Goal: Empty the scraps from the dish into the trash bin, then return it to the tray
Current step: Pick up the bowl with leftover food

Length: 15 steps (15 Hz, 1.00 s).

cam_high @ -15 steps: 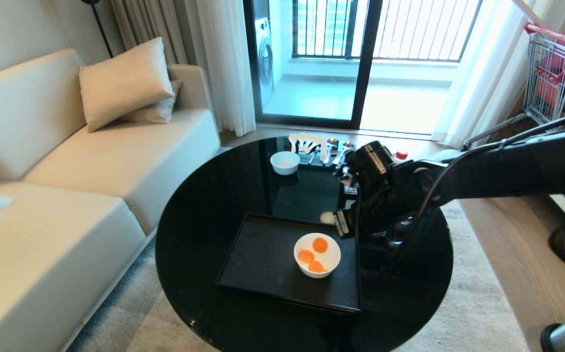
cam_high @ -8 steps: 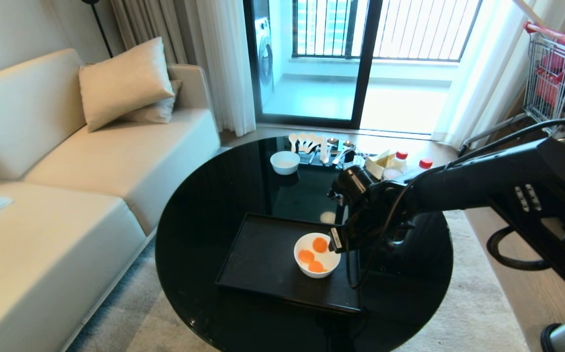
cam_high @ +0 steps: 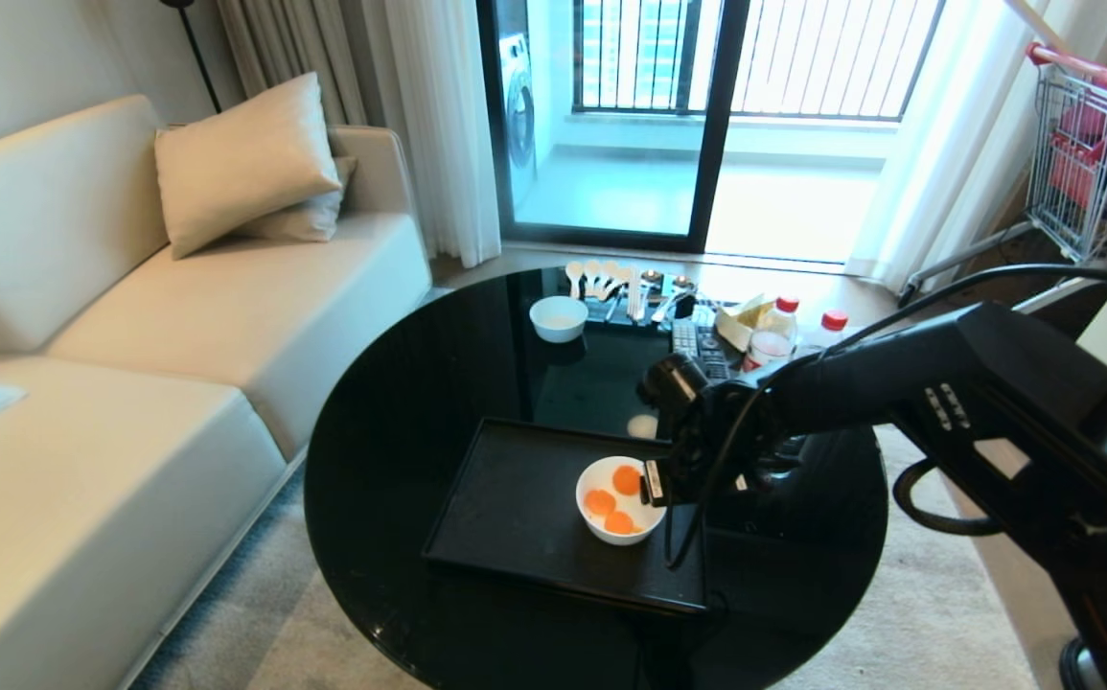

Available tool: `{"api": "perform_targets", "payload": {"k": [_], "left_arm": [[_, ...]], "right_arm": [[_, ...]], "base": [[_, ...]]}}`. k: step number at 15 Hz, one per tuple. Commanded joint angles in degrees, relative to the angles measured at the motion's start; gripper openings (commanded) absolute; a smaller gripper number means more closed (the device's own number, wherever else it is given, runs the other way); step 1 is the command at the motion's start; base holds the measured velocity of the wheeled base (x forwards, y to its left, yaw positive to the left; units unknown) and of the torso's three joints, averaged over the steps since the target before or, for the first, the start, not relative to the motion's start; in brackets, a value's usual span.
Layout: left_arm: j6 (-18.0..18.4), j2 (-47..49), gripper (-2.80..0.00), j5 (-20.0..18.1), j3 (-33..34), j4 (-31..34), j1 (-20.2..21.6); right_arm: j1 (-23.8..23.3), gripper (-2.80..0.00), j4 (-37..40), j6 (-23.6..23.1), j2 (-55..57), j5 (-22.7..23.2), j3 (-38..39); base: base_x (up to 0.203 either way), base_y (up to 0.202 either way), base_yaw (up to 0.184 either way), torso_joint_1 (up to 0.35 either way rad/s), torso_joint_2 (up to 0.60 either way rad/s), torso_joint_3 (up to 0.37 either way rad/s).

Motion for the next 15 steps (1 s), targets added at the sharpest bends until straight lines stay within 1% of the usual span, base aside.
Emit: {"api": "perform_targets", "payload": {"k": [1, 4, 7, 8, 15], "left_arm": [[0.0, 0.0, -2.8, 0.0, 0.0, 0.0, 0.0], [0.0, 0.0, -2.8, 0.0, 0.0, 0.0, 0.0], [0.0, 0.0, -2.8, 0.0, 0.0, 0.0, 0.0], [0.0, 0.0, -2.8, 0.0, 0.0, 0.0, 0.0], [0.0, 0.0, -2.8, 0.0, 0.0, 0.0, 0.0]], "right_arm": [[0.1, 0.0, 0.1, 2.1, 2.5, -1.2, -2.0], [0.0, 0.0, 0.1, 2.6, 5.3, -2.7, -5.9], [0.0, 0.0, 0.0, 2.7, 7.5, -3.0, -8.5], [0.0, 0.0, 0.1, 2.7, 8.0, -3.6, -9.1], [-0.1, 0.0, 0.1, 2.7, 9.8, -3.7, -10.0]], "base": [[0.0, 0.0, 0.0, 0.0, 0.0, 0.0], [0.0, 0.0, 0.0, 0.0, 0.0, 0.0], [0.0, 0.0, 0.0, 0.0, 0.0, 0.0], [0.0, 0.0, 0.0, 0.0, 0.0, 0.0], [0.0, 0.0, 0.0, 0.0, 0.0, 0.0]]}}
